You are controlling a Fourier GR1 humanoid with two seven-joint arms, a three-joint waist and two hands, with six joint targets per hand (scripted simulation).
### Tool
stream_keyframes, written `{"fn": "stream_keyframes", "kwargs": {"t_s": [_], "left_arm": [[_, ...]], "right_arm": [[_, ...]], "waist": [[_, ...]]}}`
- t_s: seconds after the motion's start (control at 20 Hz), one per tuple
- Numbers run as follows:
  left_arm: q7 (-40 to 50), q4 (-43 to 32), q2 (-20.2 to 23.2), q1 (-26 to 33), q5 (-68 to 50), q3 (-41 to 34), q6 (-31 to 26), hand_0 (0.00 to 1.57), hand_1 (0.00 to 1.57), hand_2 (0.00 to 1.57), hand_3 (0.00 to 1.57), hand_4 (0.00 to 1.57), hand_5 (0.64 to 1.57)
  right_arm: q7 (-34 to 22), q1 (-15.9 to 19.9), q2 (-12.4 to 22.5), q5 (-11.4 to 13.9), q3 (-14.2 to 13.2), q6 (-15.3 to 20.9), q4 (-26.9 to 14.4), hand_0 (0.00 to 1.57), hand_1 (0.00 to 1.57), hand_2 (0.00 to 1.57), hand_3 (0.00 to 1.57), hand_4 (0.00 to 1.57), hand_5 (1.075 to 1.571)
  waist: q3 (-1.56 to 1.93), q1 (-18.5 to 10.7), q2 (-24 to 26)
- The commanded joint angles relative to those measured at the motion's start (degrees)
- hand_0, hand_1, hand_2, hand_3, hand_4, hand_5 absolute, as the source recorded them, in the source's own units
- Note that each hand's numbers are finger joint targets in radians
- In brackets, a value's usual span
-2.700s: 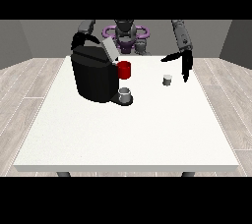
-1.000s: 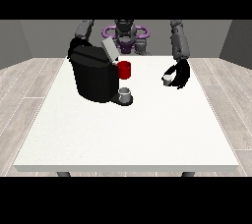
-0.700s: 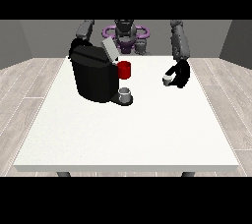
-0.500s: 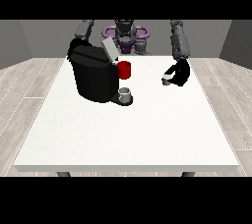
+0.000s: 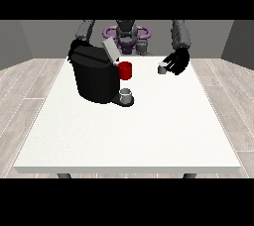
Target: Insert the coffee pod into the coffee machine and close the lid
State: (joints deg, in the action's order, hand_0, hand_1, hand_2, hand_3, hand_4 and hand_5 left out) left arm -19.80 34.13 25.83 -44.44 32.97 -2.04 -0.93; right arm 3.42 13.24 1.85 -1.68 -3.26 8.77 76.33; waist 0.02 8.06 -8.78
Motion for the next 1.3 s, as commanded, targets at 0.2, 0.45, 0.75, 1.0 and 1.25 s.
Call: {"fn": "stream_keyframes", "kwargs": {"t_s": [0.2,0.45,0.75,1.0,1.25], "left_arm": [[4.2,1.3,1.0,-6.9,0.4,-0.7,-4.1,1.25,1.25,1.33,1.29,0.56,1.571],[7.4,3.8,-2.3,-9.6,1.1,-0.4,-4.0,1.25,1.25,1.33,1.29,0.56,1.571],[10.1,3.5,1.1,-15.0,1.1,-2.2,-6.9,1.02,1.02,1.21,1.23,0.50,1.571],[14.1,1.4,0.1,-17.4,0.6,-4.3,-5.2,1.24,1.24,1.26,1.20,0.48,1.571],[12.0,1.8,2.4,-21.7,0.6,-5.0,-6.7,1.28,1.28,1.34,1.28,0.52,1.571]], "right_arm": [[-1.2,0.1,-0.7,0.4,2.5,-1.6,-0.1,0.00,0.00,0.00,0.00,0.41,1.571],[3.6,2.3,-1.5,-0.1,1.0,-1.1,-3.5,0.00,0.00,0.00,0.00,0.49,1.571],[2.2,2.7,-0.9,-0.7,1.5,-2.5,-1.3,0.00,0.00,0.00,0.00,0.50,1.571],[-2.3,3.3,-1.8,1.5,5.1,-1.6,2.4,0.00,0.00,0.00,0.00,0.51,1.571],[-1.3,5.5,-1.8,2.4,4.3,1.8,3.1,0.00,0.00,0.00,0.00,0.51,1.571]], "waist": [[-0.02,4.0,2.1],[0.00,2.3,0.4],[-0.01,5.2,0.7],[-0.03,8.4,-0.2],[-0.02,9.2,-4.2]]}}
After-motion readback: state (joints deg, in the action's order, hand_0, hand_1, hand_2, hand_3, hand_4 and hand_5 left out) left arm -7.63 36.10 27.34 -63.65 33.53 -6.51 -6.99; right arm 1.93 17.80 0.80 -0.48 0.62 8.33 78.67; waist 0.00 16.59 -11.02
